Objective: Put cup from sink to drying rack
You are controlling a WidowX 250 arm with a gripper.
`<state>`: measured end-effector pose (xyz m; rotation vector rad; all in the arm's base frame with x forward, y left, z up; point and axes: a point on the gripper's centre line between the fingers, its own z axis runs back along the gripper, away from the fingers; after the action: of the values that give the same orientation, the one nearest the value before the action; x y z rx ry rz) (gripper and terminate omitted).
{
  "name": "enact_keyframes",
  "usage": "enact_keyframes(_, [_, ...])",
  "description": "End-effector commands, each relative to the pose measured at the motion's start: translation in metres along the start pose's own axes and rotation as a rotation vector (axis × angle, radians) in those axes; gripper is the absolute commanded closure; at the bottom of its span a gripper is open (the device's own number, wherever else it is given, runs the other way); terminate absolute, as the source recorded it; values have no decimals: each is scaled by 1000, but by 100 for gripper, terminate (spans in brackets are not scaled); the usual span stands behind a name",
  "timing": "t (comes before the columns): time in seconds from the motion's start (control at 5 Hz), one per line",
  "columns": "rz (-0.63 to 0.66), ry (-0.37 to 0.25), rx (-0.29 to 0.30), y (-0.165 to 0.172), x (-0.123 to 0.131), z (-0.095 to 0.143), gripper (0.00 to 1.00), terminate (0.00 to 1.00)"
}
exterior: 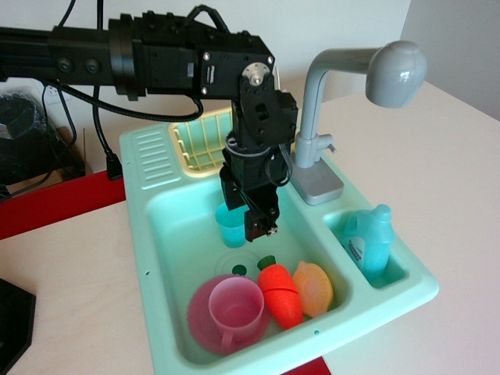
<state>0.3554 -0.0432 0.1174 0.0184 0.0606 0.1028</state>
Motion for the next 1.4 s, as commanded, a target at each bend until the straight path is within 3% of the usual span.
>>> enact_keyframes(0.0, [0,0,0,0,0,0,0,0])
enact_keyframes(0.6, [6,32,39,-2,1,-23,0,0])
enact_keyframes(0.8, [14,18,40,-2,-1,-28,100,0])
enact_keyframes(1.2, [23,-11,47,-2,-7,-26,100,0])
